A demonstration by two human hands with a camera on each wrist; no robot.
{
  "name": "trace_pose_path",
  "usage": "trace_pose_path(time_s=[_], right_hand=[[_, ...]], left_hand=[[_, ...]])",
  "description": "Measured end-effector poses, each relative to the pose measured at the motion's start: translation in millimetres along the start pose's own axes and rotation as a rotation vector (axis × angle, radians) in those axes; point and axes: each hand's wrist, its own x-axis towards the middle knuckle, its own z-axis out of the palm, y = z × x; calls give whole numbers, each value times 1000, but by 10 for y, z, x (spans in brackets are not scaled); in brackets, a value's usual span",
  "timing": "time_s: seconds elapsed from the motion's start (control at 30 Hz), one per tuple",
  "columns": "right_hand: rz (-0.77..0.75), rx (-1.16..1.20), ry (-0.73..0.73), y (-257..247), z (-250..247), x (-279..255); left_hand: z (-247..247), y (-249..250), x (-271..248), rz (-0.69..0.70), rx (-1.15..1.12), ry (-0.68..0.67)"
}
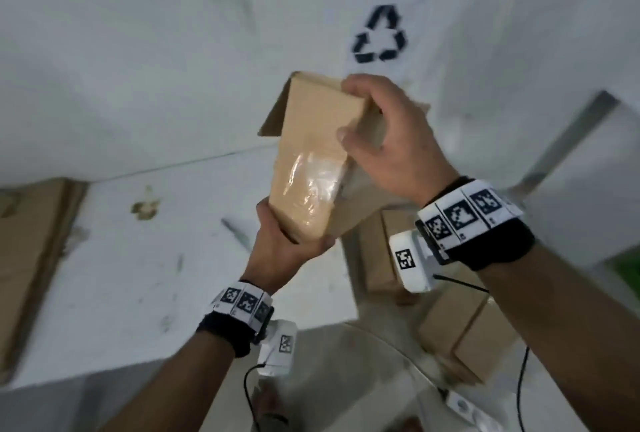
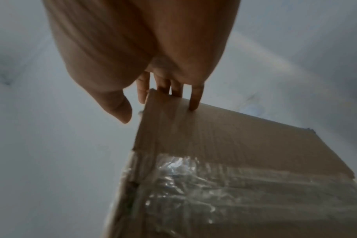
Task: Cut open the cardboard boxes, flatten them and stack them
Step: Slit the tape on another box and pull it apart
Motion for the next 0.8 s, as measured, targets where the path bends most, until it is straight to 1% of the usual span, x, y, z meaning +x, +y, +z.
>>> trace_pose_path(time_s=[0.1,0.17,0.2,0.27,0.33,0.4,0.43,0.53,0.6,0.67,0.73,0.8], right_hand=[[-89,142,-143,-314,924,259],[-75,142,-205,-405,1578,350],[-38,124,-216,-394,1895,364],[108,76,-207,-255,2498,318],[296,-3,-224,24,3028,159],[442,-142,-282,349,3429,-86],[503,-224,-338,508,3589,-219],[747,-479,-613,870,3961,-595],[848,-594,-718,1016,4152,-738],[862,-669,-737,1112,4291,-801],[826,-734,-725,1189,4393,-811],[809,-695,-712,1237,4457,-785]], left_hand=[[-1047,-418,-56,-70,-72,98],[-1716,-774,-112,-130,-99,152],[-2038,-965,-137,-159,-117,177],[-2647,-1361,-156,-230,-186,242],[-3169,-1744,-155,-308,-290,305],[-3567,-2063,-126,-386,-385,349],[-3716,-2207,-90,-425,-426,356],[-3962,-2581,36,-549,-521,312],[-4006,-2775,117,-640,-547,265],[-3997,-2884,174,-719,-537,216],[-3996,-2946,230,-801,-531,180],[-4034,-3023,283,-876,-550,182]])
